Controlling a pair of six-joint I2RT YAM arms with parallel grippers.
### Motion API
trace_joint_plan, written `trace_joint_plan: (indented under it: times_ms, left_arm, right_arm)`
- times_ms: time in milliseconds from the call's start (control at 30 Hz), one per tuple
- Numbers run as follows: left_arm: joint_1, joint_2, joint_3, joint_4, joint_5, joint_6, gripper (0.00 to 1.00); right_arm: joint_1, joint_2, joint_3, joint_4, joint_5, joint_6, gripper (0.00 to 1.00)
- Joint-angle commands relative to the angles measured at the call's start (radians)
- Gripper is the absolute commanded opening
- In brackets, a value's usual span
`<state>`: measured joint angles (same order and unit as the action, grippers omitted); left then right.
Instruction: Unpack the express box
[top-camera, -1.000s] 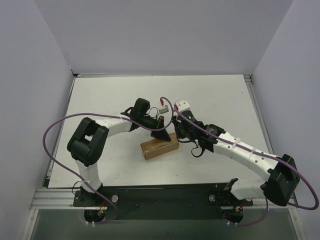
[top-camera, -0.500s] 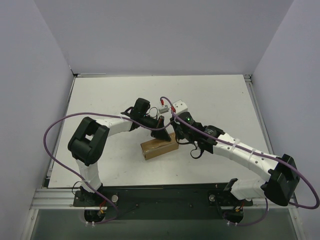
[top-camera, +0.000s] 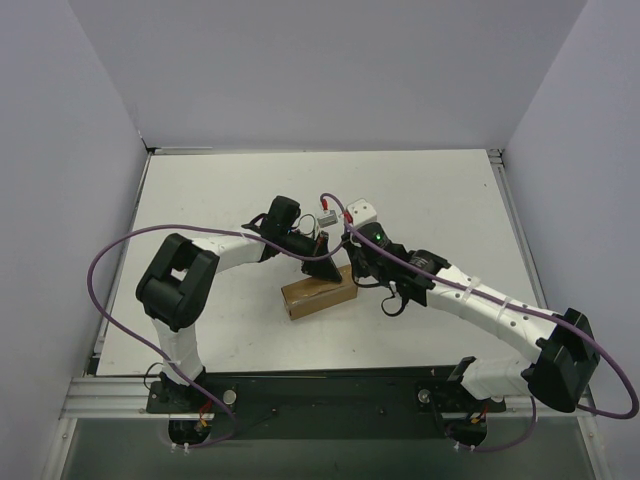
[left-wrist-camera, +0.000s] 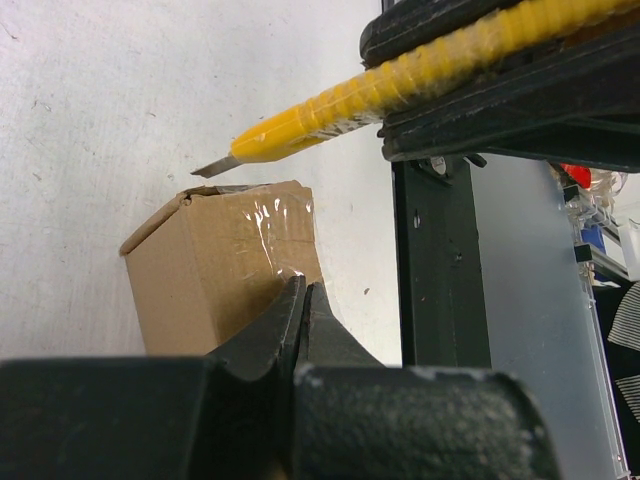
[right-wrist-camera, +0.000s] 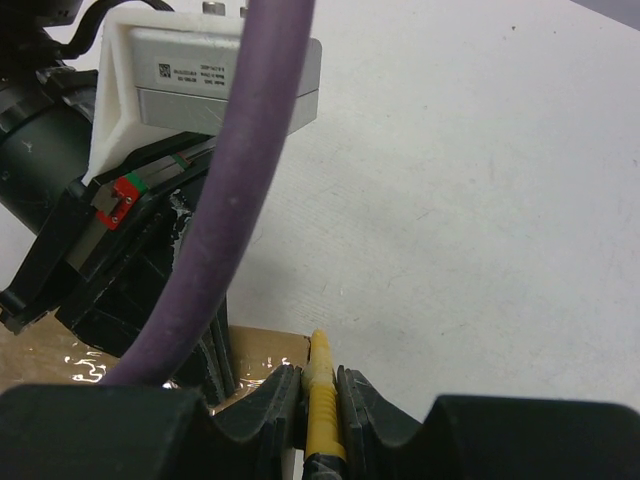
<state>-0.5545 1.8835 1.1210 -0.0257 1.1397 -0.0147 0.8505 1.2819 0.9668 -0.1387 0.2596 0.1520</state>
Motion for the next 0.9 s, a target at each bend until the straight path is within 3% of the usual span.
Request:
trace_joint_plan:
  times_ms: [0, 867]
  left_arm:
    - [0.007, 0.062, -0.010, -0.054, -0.153, 0.058, 0.00]
    - [0.011, 0.071, -0.007, -0.057, -0.153, 0.059, 0.00]
  right_arm:
    - [-0.010, -0.012, 0.003, -0.006, 0.000, 0.023, 0.00]
    - [-0.013, -0.013, 0.032, 0.007, 0.023, 0.006, 0.00]
